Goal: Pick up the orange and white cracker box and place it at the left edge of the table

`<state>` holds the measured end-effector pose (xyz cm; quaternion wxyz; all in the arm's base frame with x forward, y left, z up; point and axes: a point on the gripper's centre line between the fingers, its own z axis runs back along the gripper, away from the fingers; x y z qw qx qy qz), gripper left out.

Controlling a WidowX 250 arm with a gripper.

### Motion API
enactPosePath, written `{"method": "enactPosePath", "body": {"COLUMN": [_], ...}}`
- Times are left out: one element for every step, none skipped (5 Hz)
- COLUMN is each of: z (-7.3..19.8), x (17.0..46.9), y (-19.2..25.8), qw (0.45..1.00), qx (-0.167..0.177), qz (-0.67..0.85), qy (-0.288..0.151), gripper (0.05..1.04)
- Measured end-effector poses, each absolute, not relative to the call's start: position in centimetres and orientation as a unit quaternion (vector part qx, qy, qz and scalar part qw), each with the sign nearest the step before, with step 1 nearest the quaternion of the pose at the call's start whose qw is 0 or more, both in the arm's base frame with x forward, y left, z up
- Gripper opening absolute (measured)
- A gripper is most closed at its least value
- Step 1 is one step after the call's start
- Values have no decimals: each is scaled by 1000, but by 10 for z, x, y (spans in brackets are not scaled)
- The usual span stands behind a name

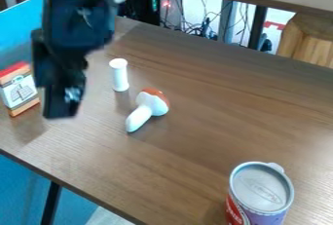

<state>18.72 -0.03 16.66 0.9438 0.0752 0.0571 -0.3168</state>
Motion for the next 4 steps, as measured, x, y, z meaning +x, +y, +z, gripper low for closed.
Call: {"method": "enactPosePath", "body": {"z": [154, 141, 142, 141], "x": [182, 185, 180, 179], "y": [-38, -51, -62, -64], "qw": [931, 947, 963, 976], "qx": [87, 75, 39, 13], "qz": [-351, -305, -257, -206], "qy": [52, 63, 68, 74], "gripper": [1001, 1001, 1001, 1001]}}
